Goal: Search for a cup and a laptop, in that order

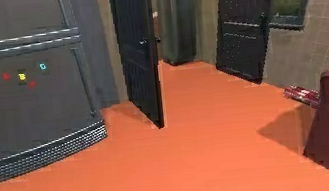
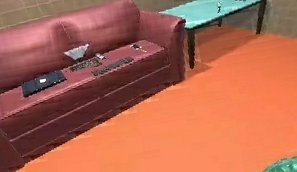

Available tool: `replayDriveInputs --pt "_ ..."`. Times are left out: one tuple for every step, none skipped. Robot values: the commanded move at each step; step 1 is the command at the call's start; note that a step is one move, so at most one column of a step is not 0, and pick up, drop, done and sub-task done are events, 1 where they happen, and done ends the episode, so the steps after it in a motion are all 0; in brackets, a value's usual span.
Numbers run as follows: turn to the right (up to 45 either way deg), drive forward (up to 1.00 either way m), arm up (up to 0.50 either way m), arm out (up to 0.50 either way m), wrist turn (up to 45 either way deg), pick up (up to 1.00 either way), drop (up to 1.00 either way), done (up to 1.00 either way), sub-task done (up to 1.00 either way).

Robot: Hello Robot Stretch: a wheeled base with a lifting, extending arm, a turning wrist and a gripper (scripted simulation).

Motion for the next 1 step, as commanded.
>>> replayDriveInputs --pt "45.0 0.00 0.00 0.00 0.0 0.00 0.00 0.00 0.00"
